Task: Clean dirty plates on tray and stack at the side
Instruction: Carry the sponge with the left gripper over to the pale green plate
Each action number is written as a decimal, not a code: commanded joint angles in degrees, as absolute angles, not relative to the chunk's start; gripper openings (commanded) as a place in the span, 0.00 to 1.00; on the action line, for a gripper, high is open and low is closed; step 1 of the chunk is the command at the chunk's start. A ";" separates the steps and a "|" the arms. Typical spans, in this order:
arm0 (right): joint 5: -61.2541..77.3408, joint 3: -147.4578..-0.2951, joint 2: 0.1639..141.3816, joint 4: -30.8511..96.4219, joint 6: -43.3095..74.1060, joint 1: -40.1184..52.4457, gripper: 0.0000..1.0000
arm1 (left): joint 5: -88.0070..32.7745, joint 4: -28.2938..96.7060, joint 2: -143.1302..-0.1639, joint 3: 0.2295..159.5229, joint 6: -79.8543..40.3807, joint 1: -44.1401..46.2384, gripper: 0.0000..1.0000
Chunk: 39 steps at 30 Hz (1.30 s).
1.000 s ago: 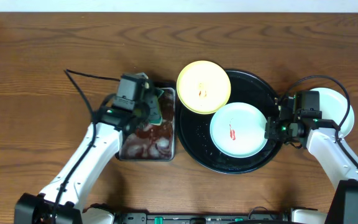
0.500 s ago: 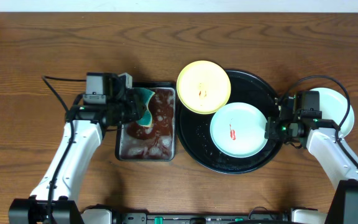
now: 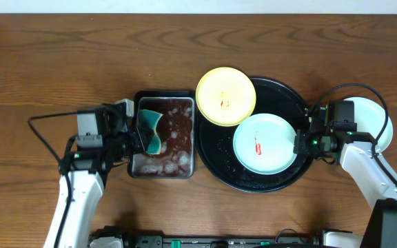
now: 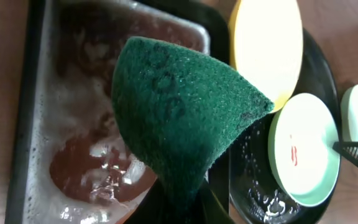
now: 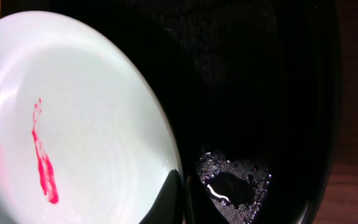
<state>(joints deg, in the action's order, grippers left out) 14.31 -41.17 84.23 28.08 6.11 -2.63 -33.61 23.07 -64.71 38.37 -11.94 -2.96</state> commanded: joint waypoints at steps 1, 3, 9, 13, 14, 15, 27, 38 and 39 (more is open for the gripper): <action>13.93 -40.80 84.38 28.05 6.59 -2.02 0.01 | -35.51 18.46 -63.20 35.38 -11.22 -3.14 0.07; 13.91 -40.80 84.38 28.03 6.59 -2.02 0.01 | -36.88 14.92 -63.64 34.22 -11.22 -3.14 0.07; 13.80 -40.80 84.38 28.03 6.57 -2.02 0.01 | -42.24 5.21 -65.21 33.47 -11.42 -3.16 0.07; 13.72 -40.80 84.38 28.03 6.57 -2.04 0.01 | -46.85 -0.01 -65.21 33.47 -11.40 -3.16 0.07; 13.69 -40.80 84.38 28.03 6.55 -2.02 0.01 | -48.31 -0.93 -65.21 33.47 -11.40 -3.16 0.07; 13.56 -40.80 84.38 28.05 6.57 -2.02 0.01 | -49.60 -1.72 -65.21 33.47 -11.40 -3.16 0.07; 13.54 -40.80 84.38 28.03 6.57 -2.02 0.01 | -51.88 -2.68 -65.21 33.47 -11.40 -3.16 0.07; 13.54 -40.80 84.38 28.03 6.57 -2.02 0.01 | -51.88 -2.68 -65.21 33.47 -11.42 -3.16 0.07; 13.54 -40.80 84.38 28.03 6.57 -2.02 0.01 | -51.88 -2.68 -65.21 33.47 -11.42 -3.16 0.07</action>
